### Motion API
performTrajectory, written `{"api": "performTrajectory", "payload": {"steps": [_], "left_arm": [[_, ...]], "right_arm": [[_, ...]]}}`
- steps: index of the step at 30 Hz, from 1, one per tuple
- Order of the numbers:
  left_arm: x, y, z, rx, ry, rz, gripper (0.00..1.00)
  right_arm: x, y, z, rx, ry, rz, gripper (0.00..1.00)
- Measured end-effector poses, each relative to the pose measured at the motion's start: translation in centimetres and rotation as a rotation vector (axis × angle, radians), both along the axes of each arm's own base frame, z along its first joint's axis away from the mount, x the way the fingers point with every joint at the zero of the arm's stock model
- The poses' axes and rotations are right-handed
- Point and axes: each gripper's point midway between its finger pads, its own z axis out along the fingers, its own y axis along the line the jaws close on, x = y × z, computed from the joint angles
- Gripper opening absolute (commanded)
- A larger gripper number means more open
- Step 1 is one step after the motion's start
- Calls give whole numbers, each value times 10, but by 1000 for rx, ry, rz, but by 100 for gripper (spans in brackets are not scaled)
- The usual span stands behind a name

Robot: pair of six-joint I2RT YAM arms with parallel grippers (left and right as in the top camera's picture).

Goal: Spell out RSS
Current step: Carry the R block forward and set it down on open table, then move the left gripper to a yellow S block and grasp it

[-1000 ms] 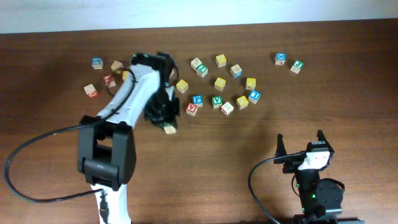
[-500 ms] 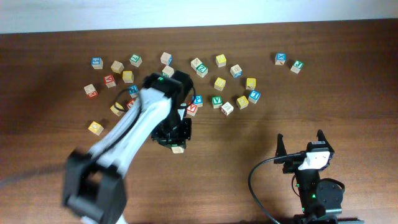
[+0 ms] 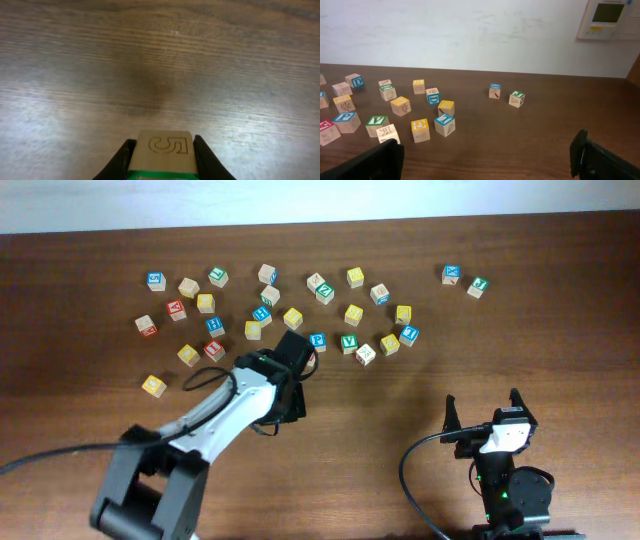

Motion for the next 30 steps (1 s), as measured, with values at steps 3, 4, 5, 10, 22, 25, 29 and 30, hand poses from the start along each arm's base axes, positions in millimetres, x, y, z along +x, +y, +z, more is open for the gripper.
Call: {"api": "performTrajectory", "payload": {"steps": [3,4,5,10,22,25,29,30], "left_arm": [[3,-4,-11,5,0,-17,25],[3,-3,-16,16,10,-28,26],[2,-3,-20,23,20,-36,27],[3,-3,-22,27,19,-86,38],[24,-8,25,28,27,-90,99],[82,-10,96,-50,-121,-19,99],[145,26,157,-117,-329,115,99],[149,27,158,-121,-343,120,99]], "right_arm": [[0,0,0,0,0,0,98],[0,0,0,0,0,0,99],[0,0,0,0,0,0,98],[0,0,0,0,0,0,98],[0,0,0,0,0,0,98],[0,0,0,0,0,0,98],[0,0,0,0,0,0,99],[0,0,0,-1,0,0,98]]}}
